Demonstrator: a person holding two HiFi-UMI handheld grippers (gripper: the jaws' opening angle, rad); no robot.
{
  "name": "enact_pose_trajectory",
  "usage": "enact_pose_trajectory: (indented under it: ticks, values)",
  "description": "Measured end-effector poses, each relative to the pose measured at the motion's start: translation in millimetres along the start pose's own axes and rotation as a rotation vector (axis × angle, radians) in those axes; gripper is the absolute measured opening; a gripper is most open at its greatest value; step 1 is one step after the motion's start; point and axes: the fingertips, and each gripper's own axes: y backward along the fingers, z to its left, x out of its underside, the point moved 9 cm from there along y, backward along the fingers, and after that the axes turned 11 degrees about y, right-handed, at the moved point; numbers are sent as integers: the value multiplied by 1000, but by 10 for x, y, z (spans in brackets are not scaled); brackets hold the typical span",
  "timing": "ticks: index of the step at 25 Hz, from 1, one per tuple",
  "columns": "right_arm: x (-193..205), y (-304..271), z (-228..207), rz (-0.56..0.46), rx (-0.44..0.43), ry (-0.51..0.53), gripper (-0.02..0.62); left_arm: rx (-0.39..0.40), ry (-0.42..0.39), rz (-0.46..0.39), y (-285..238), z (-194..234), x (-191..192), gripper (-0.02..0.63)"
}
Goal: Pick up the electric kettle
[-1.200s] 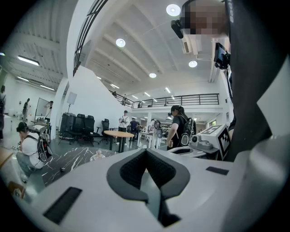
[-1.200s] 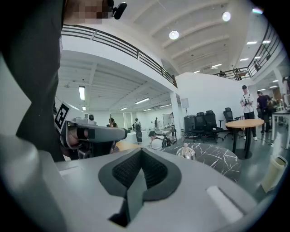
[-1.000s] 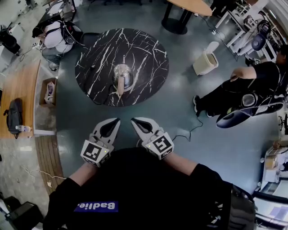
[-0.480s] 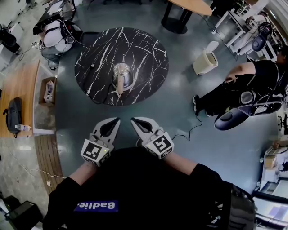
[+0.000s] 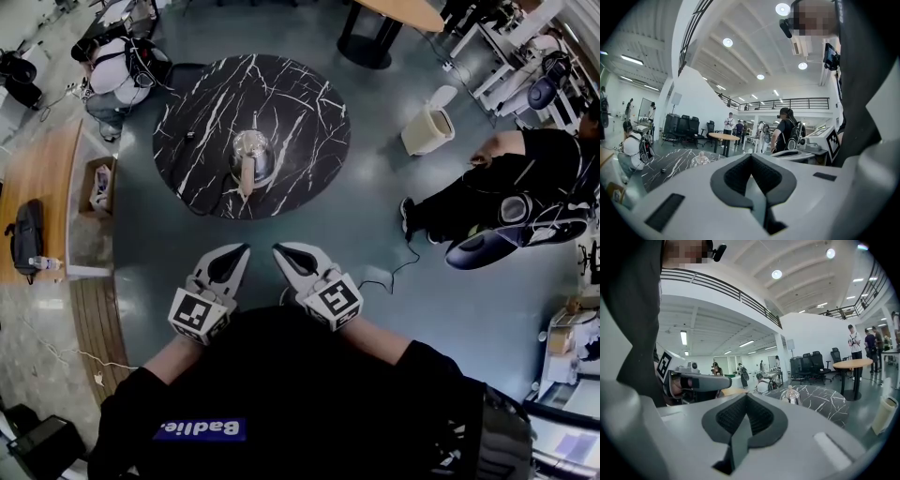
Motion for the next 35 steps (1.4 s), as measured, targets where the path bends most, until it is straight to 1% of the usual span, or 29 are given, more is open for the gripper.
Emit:
enact_pose_trajectory:
  ticks: [6, 13, 17, 22, 27, 31, 35]
  values:
    - [16, 47, -133, -1, -16, -7, 2, -13, 0, -15, -97, -27, 45, 6]
    - [61, 130, -341, -14, -45, -7, 2, -73, 10, -17, -288, -81, 17, 6]
    - [86, 236, -517, -28, -56, -4, 2, -90, -10, -38, -430, -192, 12, 6]
    - [167, 311, -648, -26, -69, -29, 2, -121, -26, -47, -543, -267, -95, 6]
    - [264, 271, -737, -13, -65, -56, 2, -155, -10, -60, -626, -154, -87, 6]
    - [252, 169, -748, 10, -65, -58, 2, -141, 11, -33, -641, -65, -1, 6]
    - [225, 73, -786, 25, -35, -54, 2, -139, 24, -37, -654, 85, -24, 6]
